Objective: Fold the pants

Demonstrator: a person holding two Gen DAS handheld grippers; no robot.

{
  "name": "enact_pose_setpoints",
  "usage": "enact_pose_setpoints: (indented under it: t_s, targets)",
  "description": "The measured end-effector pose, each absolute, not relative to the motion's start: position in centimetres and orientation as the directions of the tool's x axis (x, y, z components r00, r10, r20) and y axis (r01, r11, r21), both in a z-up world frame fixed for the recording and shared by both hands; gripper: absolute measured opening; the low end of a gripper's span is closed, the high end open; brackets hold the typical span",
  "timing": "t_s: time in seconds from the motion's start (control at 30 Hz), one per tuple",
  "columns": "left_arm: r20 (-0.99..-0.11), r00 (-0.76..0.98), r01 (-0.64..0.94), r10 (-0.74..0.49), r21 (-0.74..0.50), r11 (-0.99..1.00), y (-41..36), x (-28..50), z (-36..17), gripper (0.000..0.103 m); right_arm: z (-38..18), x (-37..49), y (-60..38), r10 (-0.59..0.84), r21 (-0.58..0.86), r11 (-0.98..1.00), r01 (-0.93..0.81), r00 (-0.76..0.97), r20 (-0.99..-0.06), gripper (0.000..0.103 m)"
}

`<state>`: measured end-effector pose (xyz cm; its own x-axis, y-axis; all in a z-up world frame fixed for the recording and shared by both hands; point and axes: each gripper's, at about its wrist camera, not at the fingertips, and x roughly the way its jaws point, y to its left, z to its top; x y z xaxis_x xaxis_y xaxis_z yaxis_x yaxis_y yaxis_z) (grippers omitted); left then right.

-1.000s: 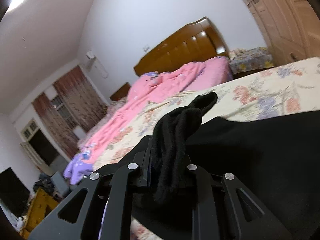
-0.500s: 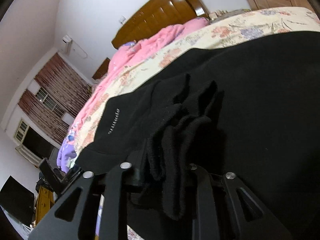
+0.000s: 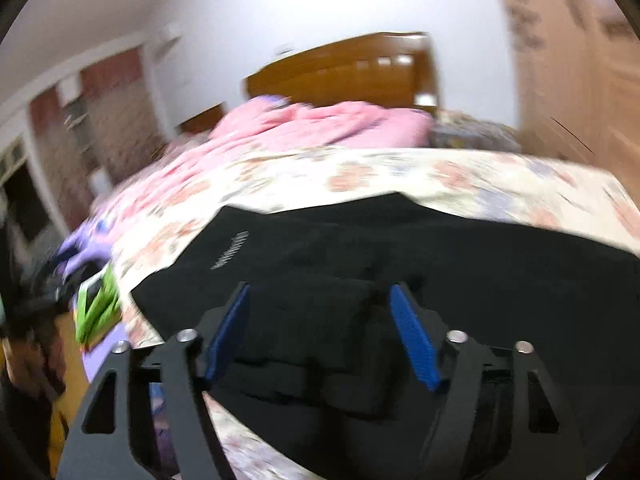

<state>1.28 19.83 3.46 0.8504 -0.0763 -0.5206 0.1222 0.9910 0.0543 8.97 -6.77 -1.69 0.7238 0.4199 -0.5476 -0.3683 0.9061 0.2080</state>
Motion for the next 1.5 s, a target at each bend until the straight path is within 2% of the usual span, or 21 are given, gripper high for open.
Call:
enact_pose_setpoints:
  t_s: [0.03, 0.07, 0.13, 0.23, 0.3, 0.4, 0.5, 0.63, 0.7, 0.73, 0.77, 0.8, 0.87, 0.93, 1.0, 1.2, 1.3, 1.5]
  targets:
    - [-0.566, 0.807, 0.211, -0.172, 0.003, 0.978, 17.8, 3.7, 3.4, 0.101, -1.8, 9.3, -6.0, 0.429, 0.198, 0.9, -0.388, 0.714, -0.553, 0.061]
    - [-0.59, 0.785, 0.234, -0.191, -0.002, 0.972, 16.5, 5.3, 3.0, 0.101, -2.2, 9.7, -5.2, 0.43, 0.186, 0.898, -0.399, 0.703, -0.566, 0.061]
    - [-0.67, 0.722, 0.256, -0.172, 0.028, 0.966, 13.6, 9.6, 1.4, 0.101, -3.3, 10.7, -4.1, 0.416, 0.174, 0.901, -0.398, 0.677, -0.607, 0.06]
    - [-0.789, 0.599, 0.222, -0.133, 0.004, 0.975, 12.3, 13.4, -1.9, 0.101, -5.3, 11.8, -3.7, 0.335, 0.102, 0.923, -0.37, 0.65, -0.682, 0.058]
    - [-0.832, 0.543, 0.2, -0.112, -0.001, 0.98, 12.5, 14.2, -4.2, 0.101, -6.2, 11.4, -3.6, 0.324, 0.078, 0.921, -0.381, 0.643, -0.694, 0.057]
    - [-0.784, 0.607, 0.222, -0.128, 0.012, 0.975, 12.9, 13.0, -5.1, 0.102, -6.6, 10.9, -3.8, 0.329, 0.075, 0.918, -0.388, 0.644, -0.691, 0.058]
    - [-0.78, 0.612, 0.217, -0.127, 0.011, 0.976, 12.8, 13.0, -5.3, 0.102, -6.6, 10.7, -3.4, 0.311, 0.047, 0.92, -0.388, 0.654, -0.689, 0.058]
    - [-0.794, 0.597, 0.206, -0.117, 0.011, 0.979, 12.6, 13.4, -5.0, 0.102, -6.0, 9.6, -5.0, 0.368, 0.13, 0.91, -0.395, 0.62, -0.693, 0.061]
    - [-0.819, 0.57, 0.162, -0.062, 0.038, 0.986, 12.2, 13.4, -4.2, 0.102, -5.1, 8.2, -6.7, 0.374, 0.152, 0.909, -0.387, 0.602, -0.706, 0.061]
    - [-0.829, 0.56, 0.122, -0.009, 0.072, 0.99, 12.0, 13.2, -3.7, 0.102, -4.3, 6.8, -8.4, 0.334, 0.124, 0.928, -0.352, 0.633, -0.699, 0.061]
    - [-0.818, 0.572, 0.077, 0.063, 0.13, 0.988, 11.4, 12.5, -2.8, 0.101, -3.4, 5.3, -10.4, 0.311, 0.111, 0.94, -0.322, 0.677, -0.667, 0.061]
    - [-0.79, 0.607, 0.068, 0.08, 0.152, 0.986, 10.7, 11.7, -1.8, 0.101, -2.8, 4.1, -12.1, 0.301, 0.118, 0.948, -0.297, 0.706, -0.641, 0.063]
    - [-0.73, 0.683, 0.15, -0.016, 0.119, 0.981, 8.0, 9.9, 0.1, 0.101, -1.9, 1.3, -17.7, 0.252, 0.194, 0.966, -0.169, 0.771, -0.585, 0.069]
    - [-0.707, 0.696, 0.284, -0.126, 0.109, 0.953, 4.3, 8.8, 0.8, 0.101, -2.3, -1.1, -23.6, 0.206, 0.324, 0.946, -0.014, 0.798, -0.567, 0.069]
    - [-0.699, 0.697, 0.351, -0.161, 0.137, 0.927, 1.1, 8.5, 0.5, 0.101, -3.5, -2.8, -27.5, 0.179, 0.409, 0.908, 0.09, 0.8, -0.573, 0.069]
    - [-0.761, 0.623, 0.427, -0.181, 0.138, 0.894, -4.2, 9.8, -3.0, 0.101, -6.7, -2.8, -31.5, 0.177, 0.489, 0.847, 0.208, 0.757, -0.629, 0.069]
    - [-0.749, 0.646, 0.427, -0.149, 0.193, 0.883, -4.6, 9.8, -4.3, 0.102, -7.7, -1.4, -32.5, 0.165, 0.488, 0.832, 0.265, 0.722, -0.672, 0.069]
    - [-0.723, 0.682, 0.396, -0.112, 0.237, 0.887, -5.5, 9.3, -5.5, 0.102, -8.4, 0.3, -34.5, 0.231, 0.605, 0.751, 0.264, 0.754, -0.615, 0.07]
